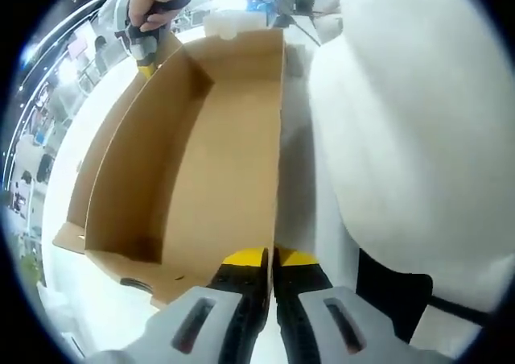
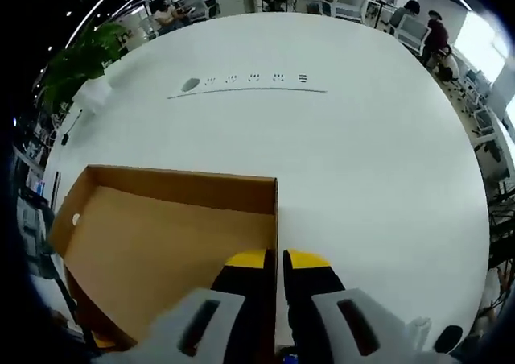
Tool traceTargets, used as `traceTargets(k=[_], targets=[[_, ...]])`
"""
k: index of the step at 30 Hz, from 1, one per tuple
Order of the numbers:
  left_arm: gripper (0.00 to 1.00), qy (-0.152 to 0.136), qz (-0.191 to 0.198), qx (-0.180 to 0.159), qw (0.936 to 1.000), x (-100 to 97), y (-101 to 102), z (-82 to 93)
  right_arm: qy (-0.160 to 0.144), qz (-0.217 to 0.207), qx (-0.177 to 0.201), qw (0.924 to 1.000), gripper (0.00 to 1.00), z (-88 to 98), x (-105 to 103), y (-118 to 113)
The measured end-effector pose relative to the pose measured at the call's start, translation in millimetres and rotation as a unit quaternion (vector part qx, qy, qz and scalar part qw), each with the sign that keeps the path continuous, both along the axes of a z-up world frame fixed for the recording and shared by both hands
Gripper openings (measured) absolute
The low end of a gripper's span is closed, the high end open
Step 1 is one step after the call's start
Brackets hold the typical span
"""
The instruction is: Operate the shoe box by opening the lid, removing the specified soft item, and placing it in the target area until the item is outside and the box remains undamaged.
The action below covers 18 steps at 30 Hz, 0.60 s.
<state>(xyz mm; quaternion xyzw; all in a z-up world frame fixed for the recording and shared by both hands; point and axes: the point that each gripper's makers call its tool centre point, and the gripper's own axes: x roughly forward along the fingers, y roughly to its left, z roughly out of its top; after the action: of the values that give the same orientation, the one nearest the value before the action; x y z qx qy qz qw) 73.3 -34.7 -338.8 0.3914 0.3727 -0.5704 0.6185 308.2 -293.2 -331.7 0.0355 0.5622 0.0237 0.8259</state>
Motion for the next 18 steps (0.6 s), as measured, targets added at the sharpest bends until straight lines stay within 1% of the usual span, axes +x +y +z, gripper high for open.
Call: traceTargets(k=[1,3,7,9,10,12,13,14,16,17,18], targets=[[0.02,0.0,0.0,-0.001,1.0,0.1,0.2,0.1,-0.001,0.007,-0.011,0.9999,0.0,0.3,0.2,-3.4],[0.02,0.0,0.001,-0.002,1.0,-0.1,0.4,0.2,-0.001,0.028,-0.016,0.9995,0.0,-0.2,0.0,-3.8],[0.02,-0.001,0.0,-0.004,1.0,-0.5,0.7,0.1,0.003,0.021,-0.014,0.9997,0.0,-3.0,0.2,-4.6],[0.02,-0.001,-0.002,-0.003,1.0,-0.7,0.3,0.0,0.014,0.02,-0.013,0.9996,0.0,-3.6,-0.2,-6.2],[0.02,0.0,-0.003,-0.002,1.0,-0.8,0.3,0.0,0.013,0.02,-0.011,0.9997,0.0,-2.8,-0.4,-6.9],[0.02,0.002,-0.001,-0.005,1.0,-0.4,0.6,0.3,-0.001,0.007,0.004,1.0,0.0,-0.1,3.4,-5.3],[0.02,0.002,0.001,-0.006,1.0,-0.6,0.3,0.3,-0.003,0.006,0.009,0.9999,0.0,-0.4,4.1,-5.1],[0.02,0.002,0.001,-0.005,1.0,-0.9,0.1,0.1,0.003,0.016,0.009,0.9998,0.0,-2.3,2.6,-5.1],[0.02,0.002,0.0,-0.002,1.0,-1.5,-0.1,-0.6,0.012,0.019,0.01,0.9997,0.0,-3.9,0.4,-3.8],[0.02,0.002,0.001,-0.002,1.0,-1.5,-0.1,-0.9,0.017,0.037,0.005,0.9992,0.0,-4.6,-1.2,-3.5],[0.02,0.002,0.002,-0.002,1.0,-1.4,0.2,-0.8,0.009,0.037,0.01,0.9992,0.0,-2.9,0.9,-3.3]])
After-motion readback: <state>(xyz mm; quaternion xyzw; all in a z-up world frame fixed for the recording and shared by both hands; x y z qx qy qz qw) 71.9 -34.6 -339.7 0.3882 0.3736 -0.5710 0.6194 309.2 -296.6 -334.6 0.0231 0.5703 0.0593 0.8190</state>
